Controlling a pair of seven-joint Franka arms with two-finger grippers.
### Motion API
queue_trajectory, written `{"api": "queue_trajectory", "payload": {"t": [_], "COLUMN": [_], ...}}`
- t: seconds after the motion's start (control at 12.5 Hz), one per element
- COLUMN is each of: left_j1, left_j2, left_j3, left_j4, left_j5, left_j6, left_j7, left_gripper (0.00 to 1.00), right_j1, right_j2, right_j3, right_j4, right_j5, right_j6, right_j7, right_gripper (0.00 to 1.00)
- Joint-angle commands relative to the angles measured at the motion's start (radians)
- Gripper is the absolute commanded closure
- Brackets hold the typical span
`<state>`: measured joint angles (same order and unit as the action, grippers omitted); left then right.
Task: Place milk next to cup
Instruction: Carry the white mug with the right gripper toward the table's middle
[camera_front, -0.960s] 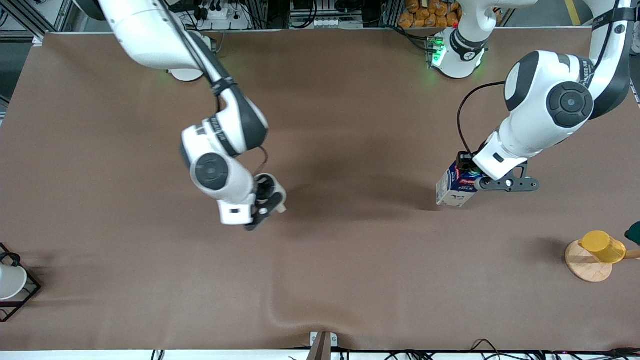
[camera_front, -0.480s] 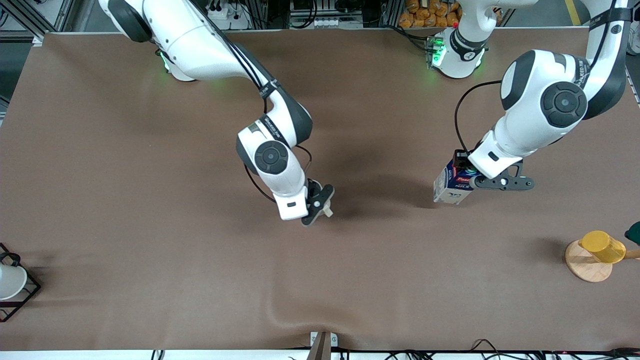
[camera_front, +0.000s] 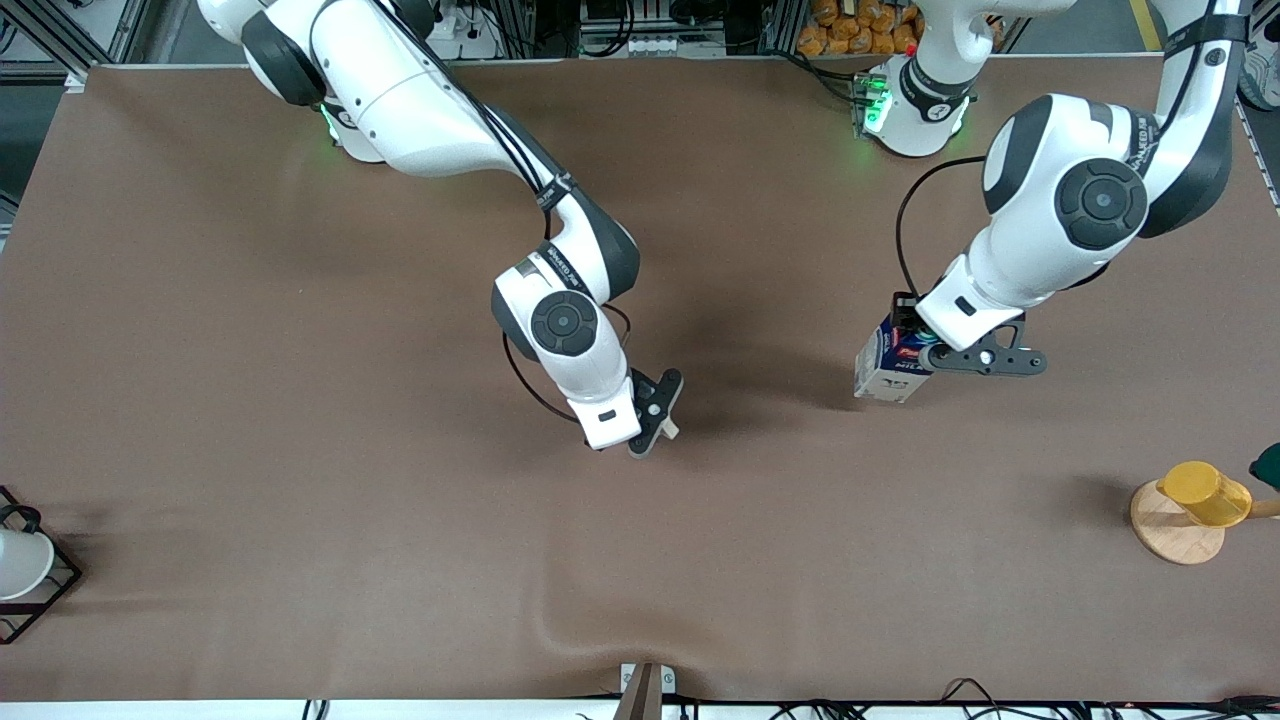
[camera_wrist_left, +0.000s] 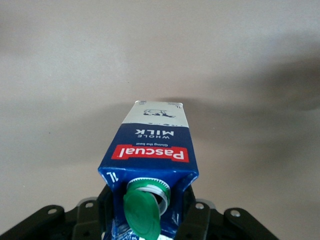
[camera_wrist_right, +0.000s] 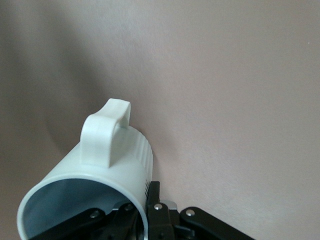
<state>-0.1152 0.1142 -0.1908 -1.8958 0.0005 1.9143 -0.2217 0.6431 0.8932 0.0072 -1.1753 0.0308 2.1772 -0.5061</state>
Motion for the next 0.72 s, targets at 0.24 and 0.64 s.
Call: {"api": "queue_trajectory", "payload": {"t": [0.24, 0.64], "left_j1": [0.002, -0.029], "left_j2": [-0.036, 0.012], "left_j3": [-0.041, -0.081], "left_j4": [0.03, 0.124], "left_j5": [-0.025, -0.043], "left_j6": [-0.029, -0.057], "left_j7": [-0.098, -0.206], "left_gripper": [0.46, 0.47], "right_j1": [0.007, 0.004], "right_j2": [0.015, 0.006], "right_j3": [0.004, 0.004], "right_j4": [0.04, 0.042], "right_j5": [-0.063, -0.061], "right_j6": [-0.135, -0.08], "right_j7": [-0.017, -0.015], "right_gripper": [1.0, 0.0]}}
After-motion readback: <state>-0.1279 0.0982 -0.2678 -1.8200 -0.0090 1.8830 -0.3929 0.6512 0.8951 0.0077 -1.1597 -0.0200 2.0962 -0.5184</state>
